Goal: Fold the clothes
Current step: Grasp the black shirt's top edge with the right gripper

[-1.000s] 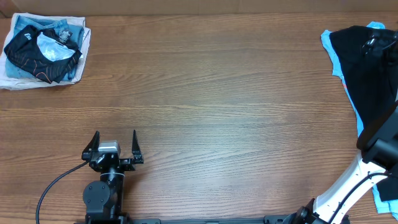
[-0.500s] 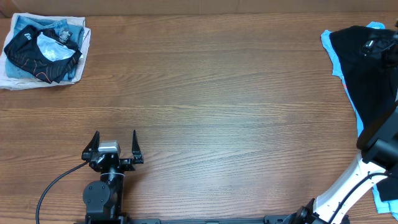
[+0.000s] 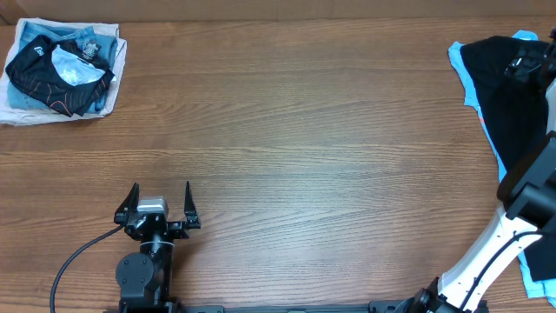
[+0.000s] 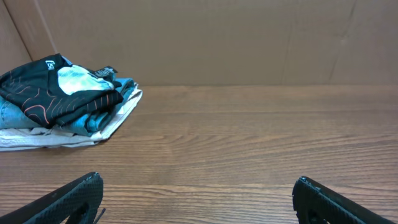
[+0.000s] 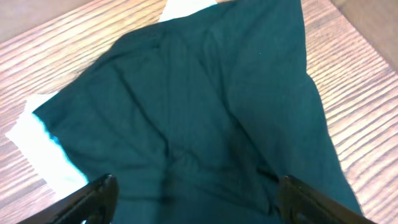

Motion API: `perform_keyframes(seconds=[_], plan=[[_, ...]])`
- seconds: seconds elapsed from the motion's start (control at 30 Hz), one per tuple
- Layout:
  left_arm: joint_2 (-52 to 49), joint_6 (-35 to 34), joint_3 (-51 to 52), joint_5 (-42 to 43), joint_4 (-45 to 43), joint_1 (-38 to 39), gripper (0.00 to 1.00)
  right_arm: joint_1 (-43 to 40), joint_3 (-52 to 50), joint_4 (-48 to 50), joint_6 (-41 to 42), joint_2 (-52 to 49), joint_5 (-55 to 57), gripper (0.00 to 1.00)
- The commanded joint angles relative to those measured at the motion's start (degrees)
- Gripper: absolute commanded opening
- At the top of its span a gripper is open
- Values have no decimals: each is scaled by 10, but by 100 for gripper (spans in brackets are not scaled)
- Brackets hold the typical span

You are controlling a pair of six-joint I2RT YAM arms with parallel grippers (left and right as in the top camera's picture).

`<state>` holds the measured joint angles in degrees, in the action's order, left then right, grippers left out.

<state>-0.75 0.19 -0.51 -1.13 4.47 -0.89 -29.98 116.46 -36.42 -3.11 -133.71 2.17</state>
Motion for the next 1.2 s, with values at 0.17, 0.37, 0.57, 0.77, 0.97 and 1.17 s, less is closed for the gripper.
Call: perform_keyframes(seconds=[0.17, 0.37, 0.57, 0.77, 0.97, 1.17], plan=[[5, 11, 2, -3, -2, -6, 100, -3, 9, 43, 1, -43, 32, 88], [5, 11, 2, -3, -2, -6, 100, -5, 9, 55, 1, -69, 49, 89], [5, 11, 2, -3, -2, -6, 100, -9, 9, 63, 1, -95, 52, 89], [5, 11, 2, -3, -2, -6, 100, -9, 9, 66, 1, -100, 53, 58], [5, 11, 2, -3, -2, -6, 100, -9, 10, 63, 10, -100, 54, 22], [5, 11, 2, -3, -2, -6, 100, -9, 18, 55, 71, -87, 51, 4]])
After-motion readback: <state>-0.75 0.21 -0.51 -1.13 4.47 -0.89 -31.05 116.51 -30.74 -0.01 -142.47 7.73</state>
